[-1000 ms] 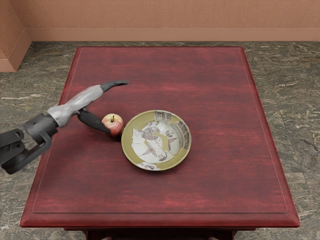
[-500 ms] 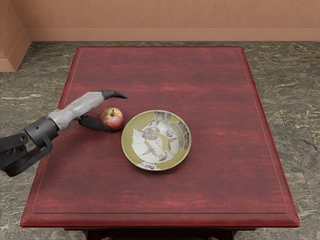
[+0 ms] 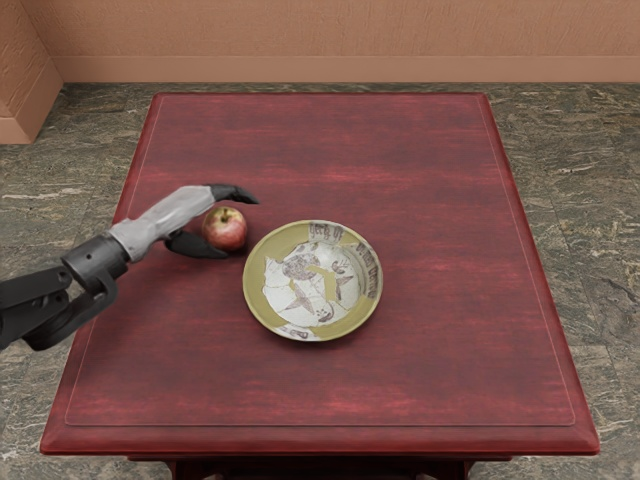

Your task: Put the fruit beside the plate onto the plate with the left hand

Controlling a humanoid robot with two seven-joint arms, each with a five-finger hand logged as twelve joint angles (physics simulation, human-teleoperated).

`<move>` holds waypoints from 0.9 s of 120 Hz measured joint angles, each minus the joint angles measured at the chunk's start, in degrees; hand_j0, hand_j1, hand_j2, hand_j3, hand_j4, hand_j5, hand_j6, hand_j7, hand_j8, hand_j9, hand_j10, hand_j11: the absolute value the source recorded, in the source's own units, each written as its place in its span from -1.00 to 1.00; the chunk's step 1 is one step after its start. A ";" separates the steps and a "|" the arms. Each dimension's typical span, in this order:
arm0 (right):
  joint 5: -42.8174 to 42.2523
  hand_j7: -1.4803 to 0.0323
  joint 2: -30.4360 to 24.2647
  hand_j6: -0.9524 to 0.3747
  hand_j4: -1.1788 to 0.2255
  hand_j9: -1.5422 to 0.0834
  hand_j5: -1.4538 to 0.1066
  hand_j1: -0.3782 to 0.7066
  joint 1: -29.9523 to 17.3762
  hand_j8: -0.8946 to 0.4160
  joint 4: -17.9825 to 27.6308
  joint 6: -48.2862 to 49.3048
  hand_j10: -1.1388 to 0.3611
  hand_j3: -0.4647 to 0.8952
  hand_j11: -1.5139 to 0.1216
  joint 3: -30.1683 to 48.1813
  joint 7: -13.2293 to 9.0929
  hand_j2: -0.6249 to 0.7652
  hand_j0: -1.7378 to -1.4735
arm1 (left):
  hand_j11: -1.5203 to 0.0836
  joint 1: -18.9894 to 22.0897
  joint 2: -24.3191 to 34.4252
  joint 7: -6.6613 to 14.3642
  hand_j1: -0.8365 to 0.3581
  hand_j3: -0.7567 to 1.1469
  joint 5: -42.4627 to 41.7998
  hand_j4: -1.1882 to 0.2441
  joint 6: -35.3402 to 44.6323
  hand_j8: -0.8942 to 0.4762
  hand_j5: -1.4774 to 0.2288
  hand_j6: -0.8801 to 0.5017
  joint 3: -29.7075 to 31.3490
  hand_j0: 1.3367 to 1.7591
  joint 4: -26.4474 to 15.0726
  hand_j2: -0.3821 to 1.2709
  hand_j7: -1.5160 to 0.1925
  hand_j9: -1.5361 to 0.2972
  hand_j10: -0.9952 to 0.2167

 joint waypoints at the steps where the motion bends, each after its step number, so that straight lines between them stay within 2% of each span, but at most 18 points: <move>1: 0.00 0.96 0.00 0.44 0.68 0.90 0.86 -0.94 0.00 0.37 0.00 0.00 0.52 -0.32 0.85 0.00 0.00 -0.10 -0.40 | 0.29 -0.02 0.00 0.00 0.23 -0.21 0.01 0.14 0.00 -0.24 0.17 -0.27 0.07 0.52 0.06 -0.45 0.21 0.15 0.03; 21: 0.00 0.96 0.00 0.44 0.68 0.90 0.86 -0.94 0.13 0.37 0.00 0.00 0.52 -0.32 0.85 0.00 0.00 -0.10 -0.40 | 0.20 -0.05 -0.10 -0.01 0.12 -0.21 0.08 0.06 0.01 -0.31 0.08 -0.34 0.71 0.52 0.93 -0.43 0.13 0.07 -0.06; 35: 0.00 0.96 0.00 0.44 0.68 0.90 0.86 -0.94 0.16 0.37 0.00 0.00 0.52 -0.32 0.85 0.00 0.00 -0.10 -0.40 | 0.14 -0.14 -0.18 -0.06 0.07 -0.20 0.16 0.02 -0.01 -0.25 0.03 -0.38 0.83 0.52 1.40 -0.37 0.07 0.01 -0.07; 46: 0.00 0.96 0.00 0.44 0.68 0.90 0.86 -0.94 0.17 0.37 0.00 0.00 0.52 -0.32 0.85 0.00 0.00 -0.10 -0.40 | 0.07 -0.18 -0.18 -0.13 0.07 -0.20 0.23 0.00 -0.04 -0.19 -0.02 -0.33 0.98 0.51 1.74 -0.40 0.02 -0.04 -0.02; 67: -0.01 0.96 0.00 0.44 0.68 0.90 0.86 -0.94 0.18 0.37 0.00 0.00 0.52 -0.32 0.85 0.00 0.00 -0.10 -0.40 | -0.10 -0.58 -0.44 -0.26 -0.02 -0.20 0.38 -0.13 0.18 -0.10 -0.11 -0.25 1.76 0.50 2.46 -0.28 -0.11 -0.17 0.07; 68: -0.01 0.96 0.00 0.44 0.68 0.90 0.86 -0.94 0.18 0.37 0.00 0.00 0.52 -0.32 0.85 0.00 0.00 -0.10 -0.40 | -0.10 -0.59 -0.52 -0.26 -0.02 -0.20 0.37 -0.14 0.18 -0.09 -0.11 -0.25 1.79 0.51 2.49 -0.13 -0.11 -0.17 0.07; 71: -0.01 0.96 0.00 0.44 0.68 0.90 0.86 -0.94 0.18 0.37 0.00 0.00 0.52 -0.32 0.85 0.00 0.00 -0.10 -0.40 | -0.11 -0.58 -0.75 -0.20 -0.04 -0.20 0.35 -0.17 0.30 -0.13 -0.11 -0.28 1.83 0.51 2.64 -0.15 -0.11 -0.18 0.04; 80: -0.01 0.96 0.00 0.44 0.68 0.90 0.86 -0.94 0.18 0.37 0.00 0.00 0.52 -0.32 0.85 0.00 0.00 -0.10 -0.40 | -0.15 -0.54 -0.97 -0.14 -0.03 -0.20 0.35 -0.20 0.41 -0.09 -0.14 -0.27 1.90 0.51 3.00 -0.16 -0.15 -0.21 0.05; 93: -0.01 0.96 0.00 0.44 0.68 0.90 0.86 -0.94 0.18 0.37 0.00 0.00 0.52 -0.32 0.85 0.00 0.00 -0.10 -0.40 | -0.21 -0.35 -2.53 -0.03 0.10 -0.20 0.32 -0.28 0.76 -0.12 -0.15 -0.30 1.90 0.49 4.33 -0.40 -0.17 -0.24 0.05; 96: 0.00 0.96 0.00 0.44 0.68 0.90 0.86 -0.94 0.18 0.37 0.00 0.00 0.52 -0.32 0.85 0.00 0.00 -0.10 -0.40 | -0.22 -0.45 -2.55 -0.05 0.12 -0.15 0.27 -0.29 0.72 -0.13 -0.15 -0.29 1.94 0.50 4.53 -0.38 -0.18 -0.25 0.03; 99: 0.00 0.96 0.00 0.44 0.68 0.90 0.86 -0.94 0.18 0.37 0.00 0.00 0.52 -0.32 0.85 0.00 0.00 -0.10 -0.40 | -0.23 -0.66 -2.55 -0.04 0.13 -0.22 0.14 -0.30 0.61 -0.15 -0.17 -0.30 2.02 0.45 4.71 -0.34 -0.19 -0.26 -0.01; 108: 0.00 0.96 0.00 0.44 0.68 0.90 0.86 -0.94 0.18 0.37 0.00 0.00 0.52 -0.32 0.85 0.00 0.00 -0.10 -0.40 | -0.23 -2.46 -2.51 0.02 0.17 -0.21 -0.88 -0.36 0.25 -0.23 -0.22 -0.36 2.18 0.46 4.88 -0.24 -0.23 -0.29 -0.11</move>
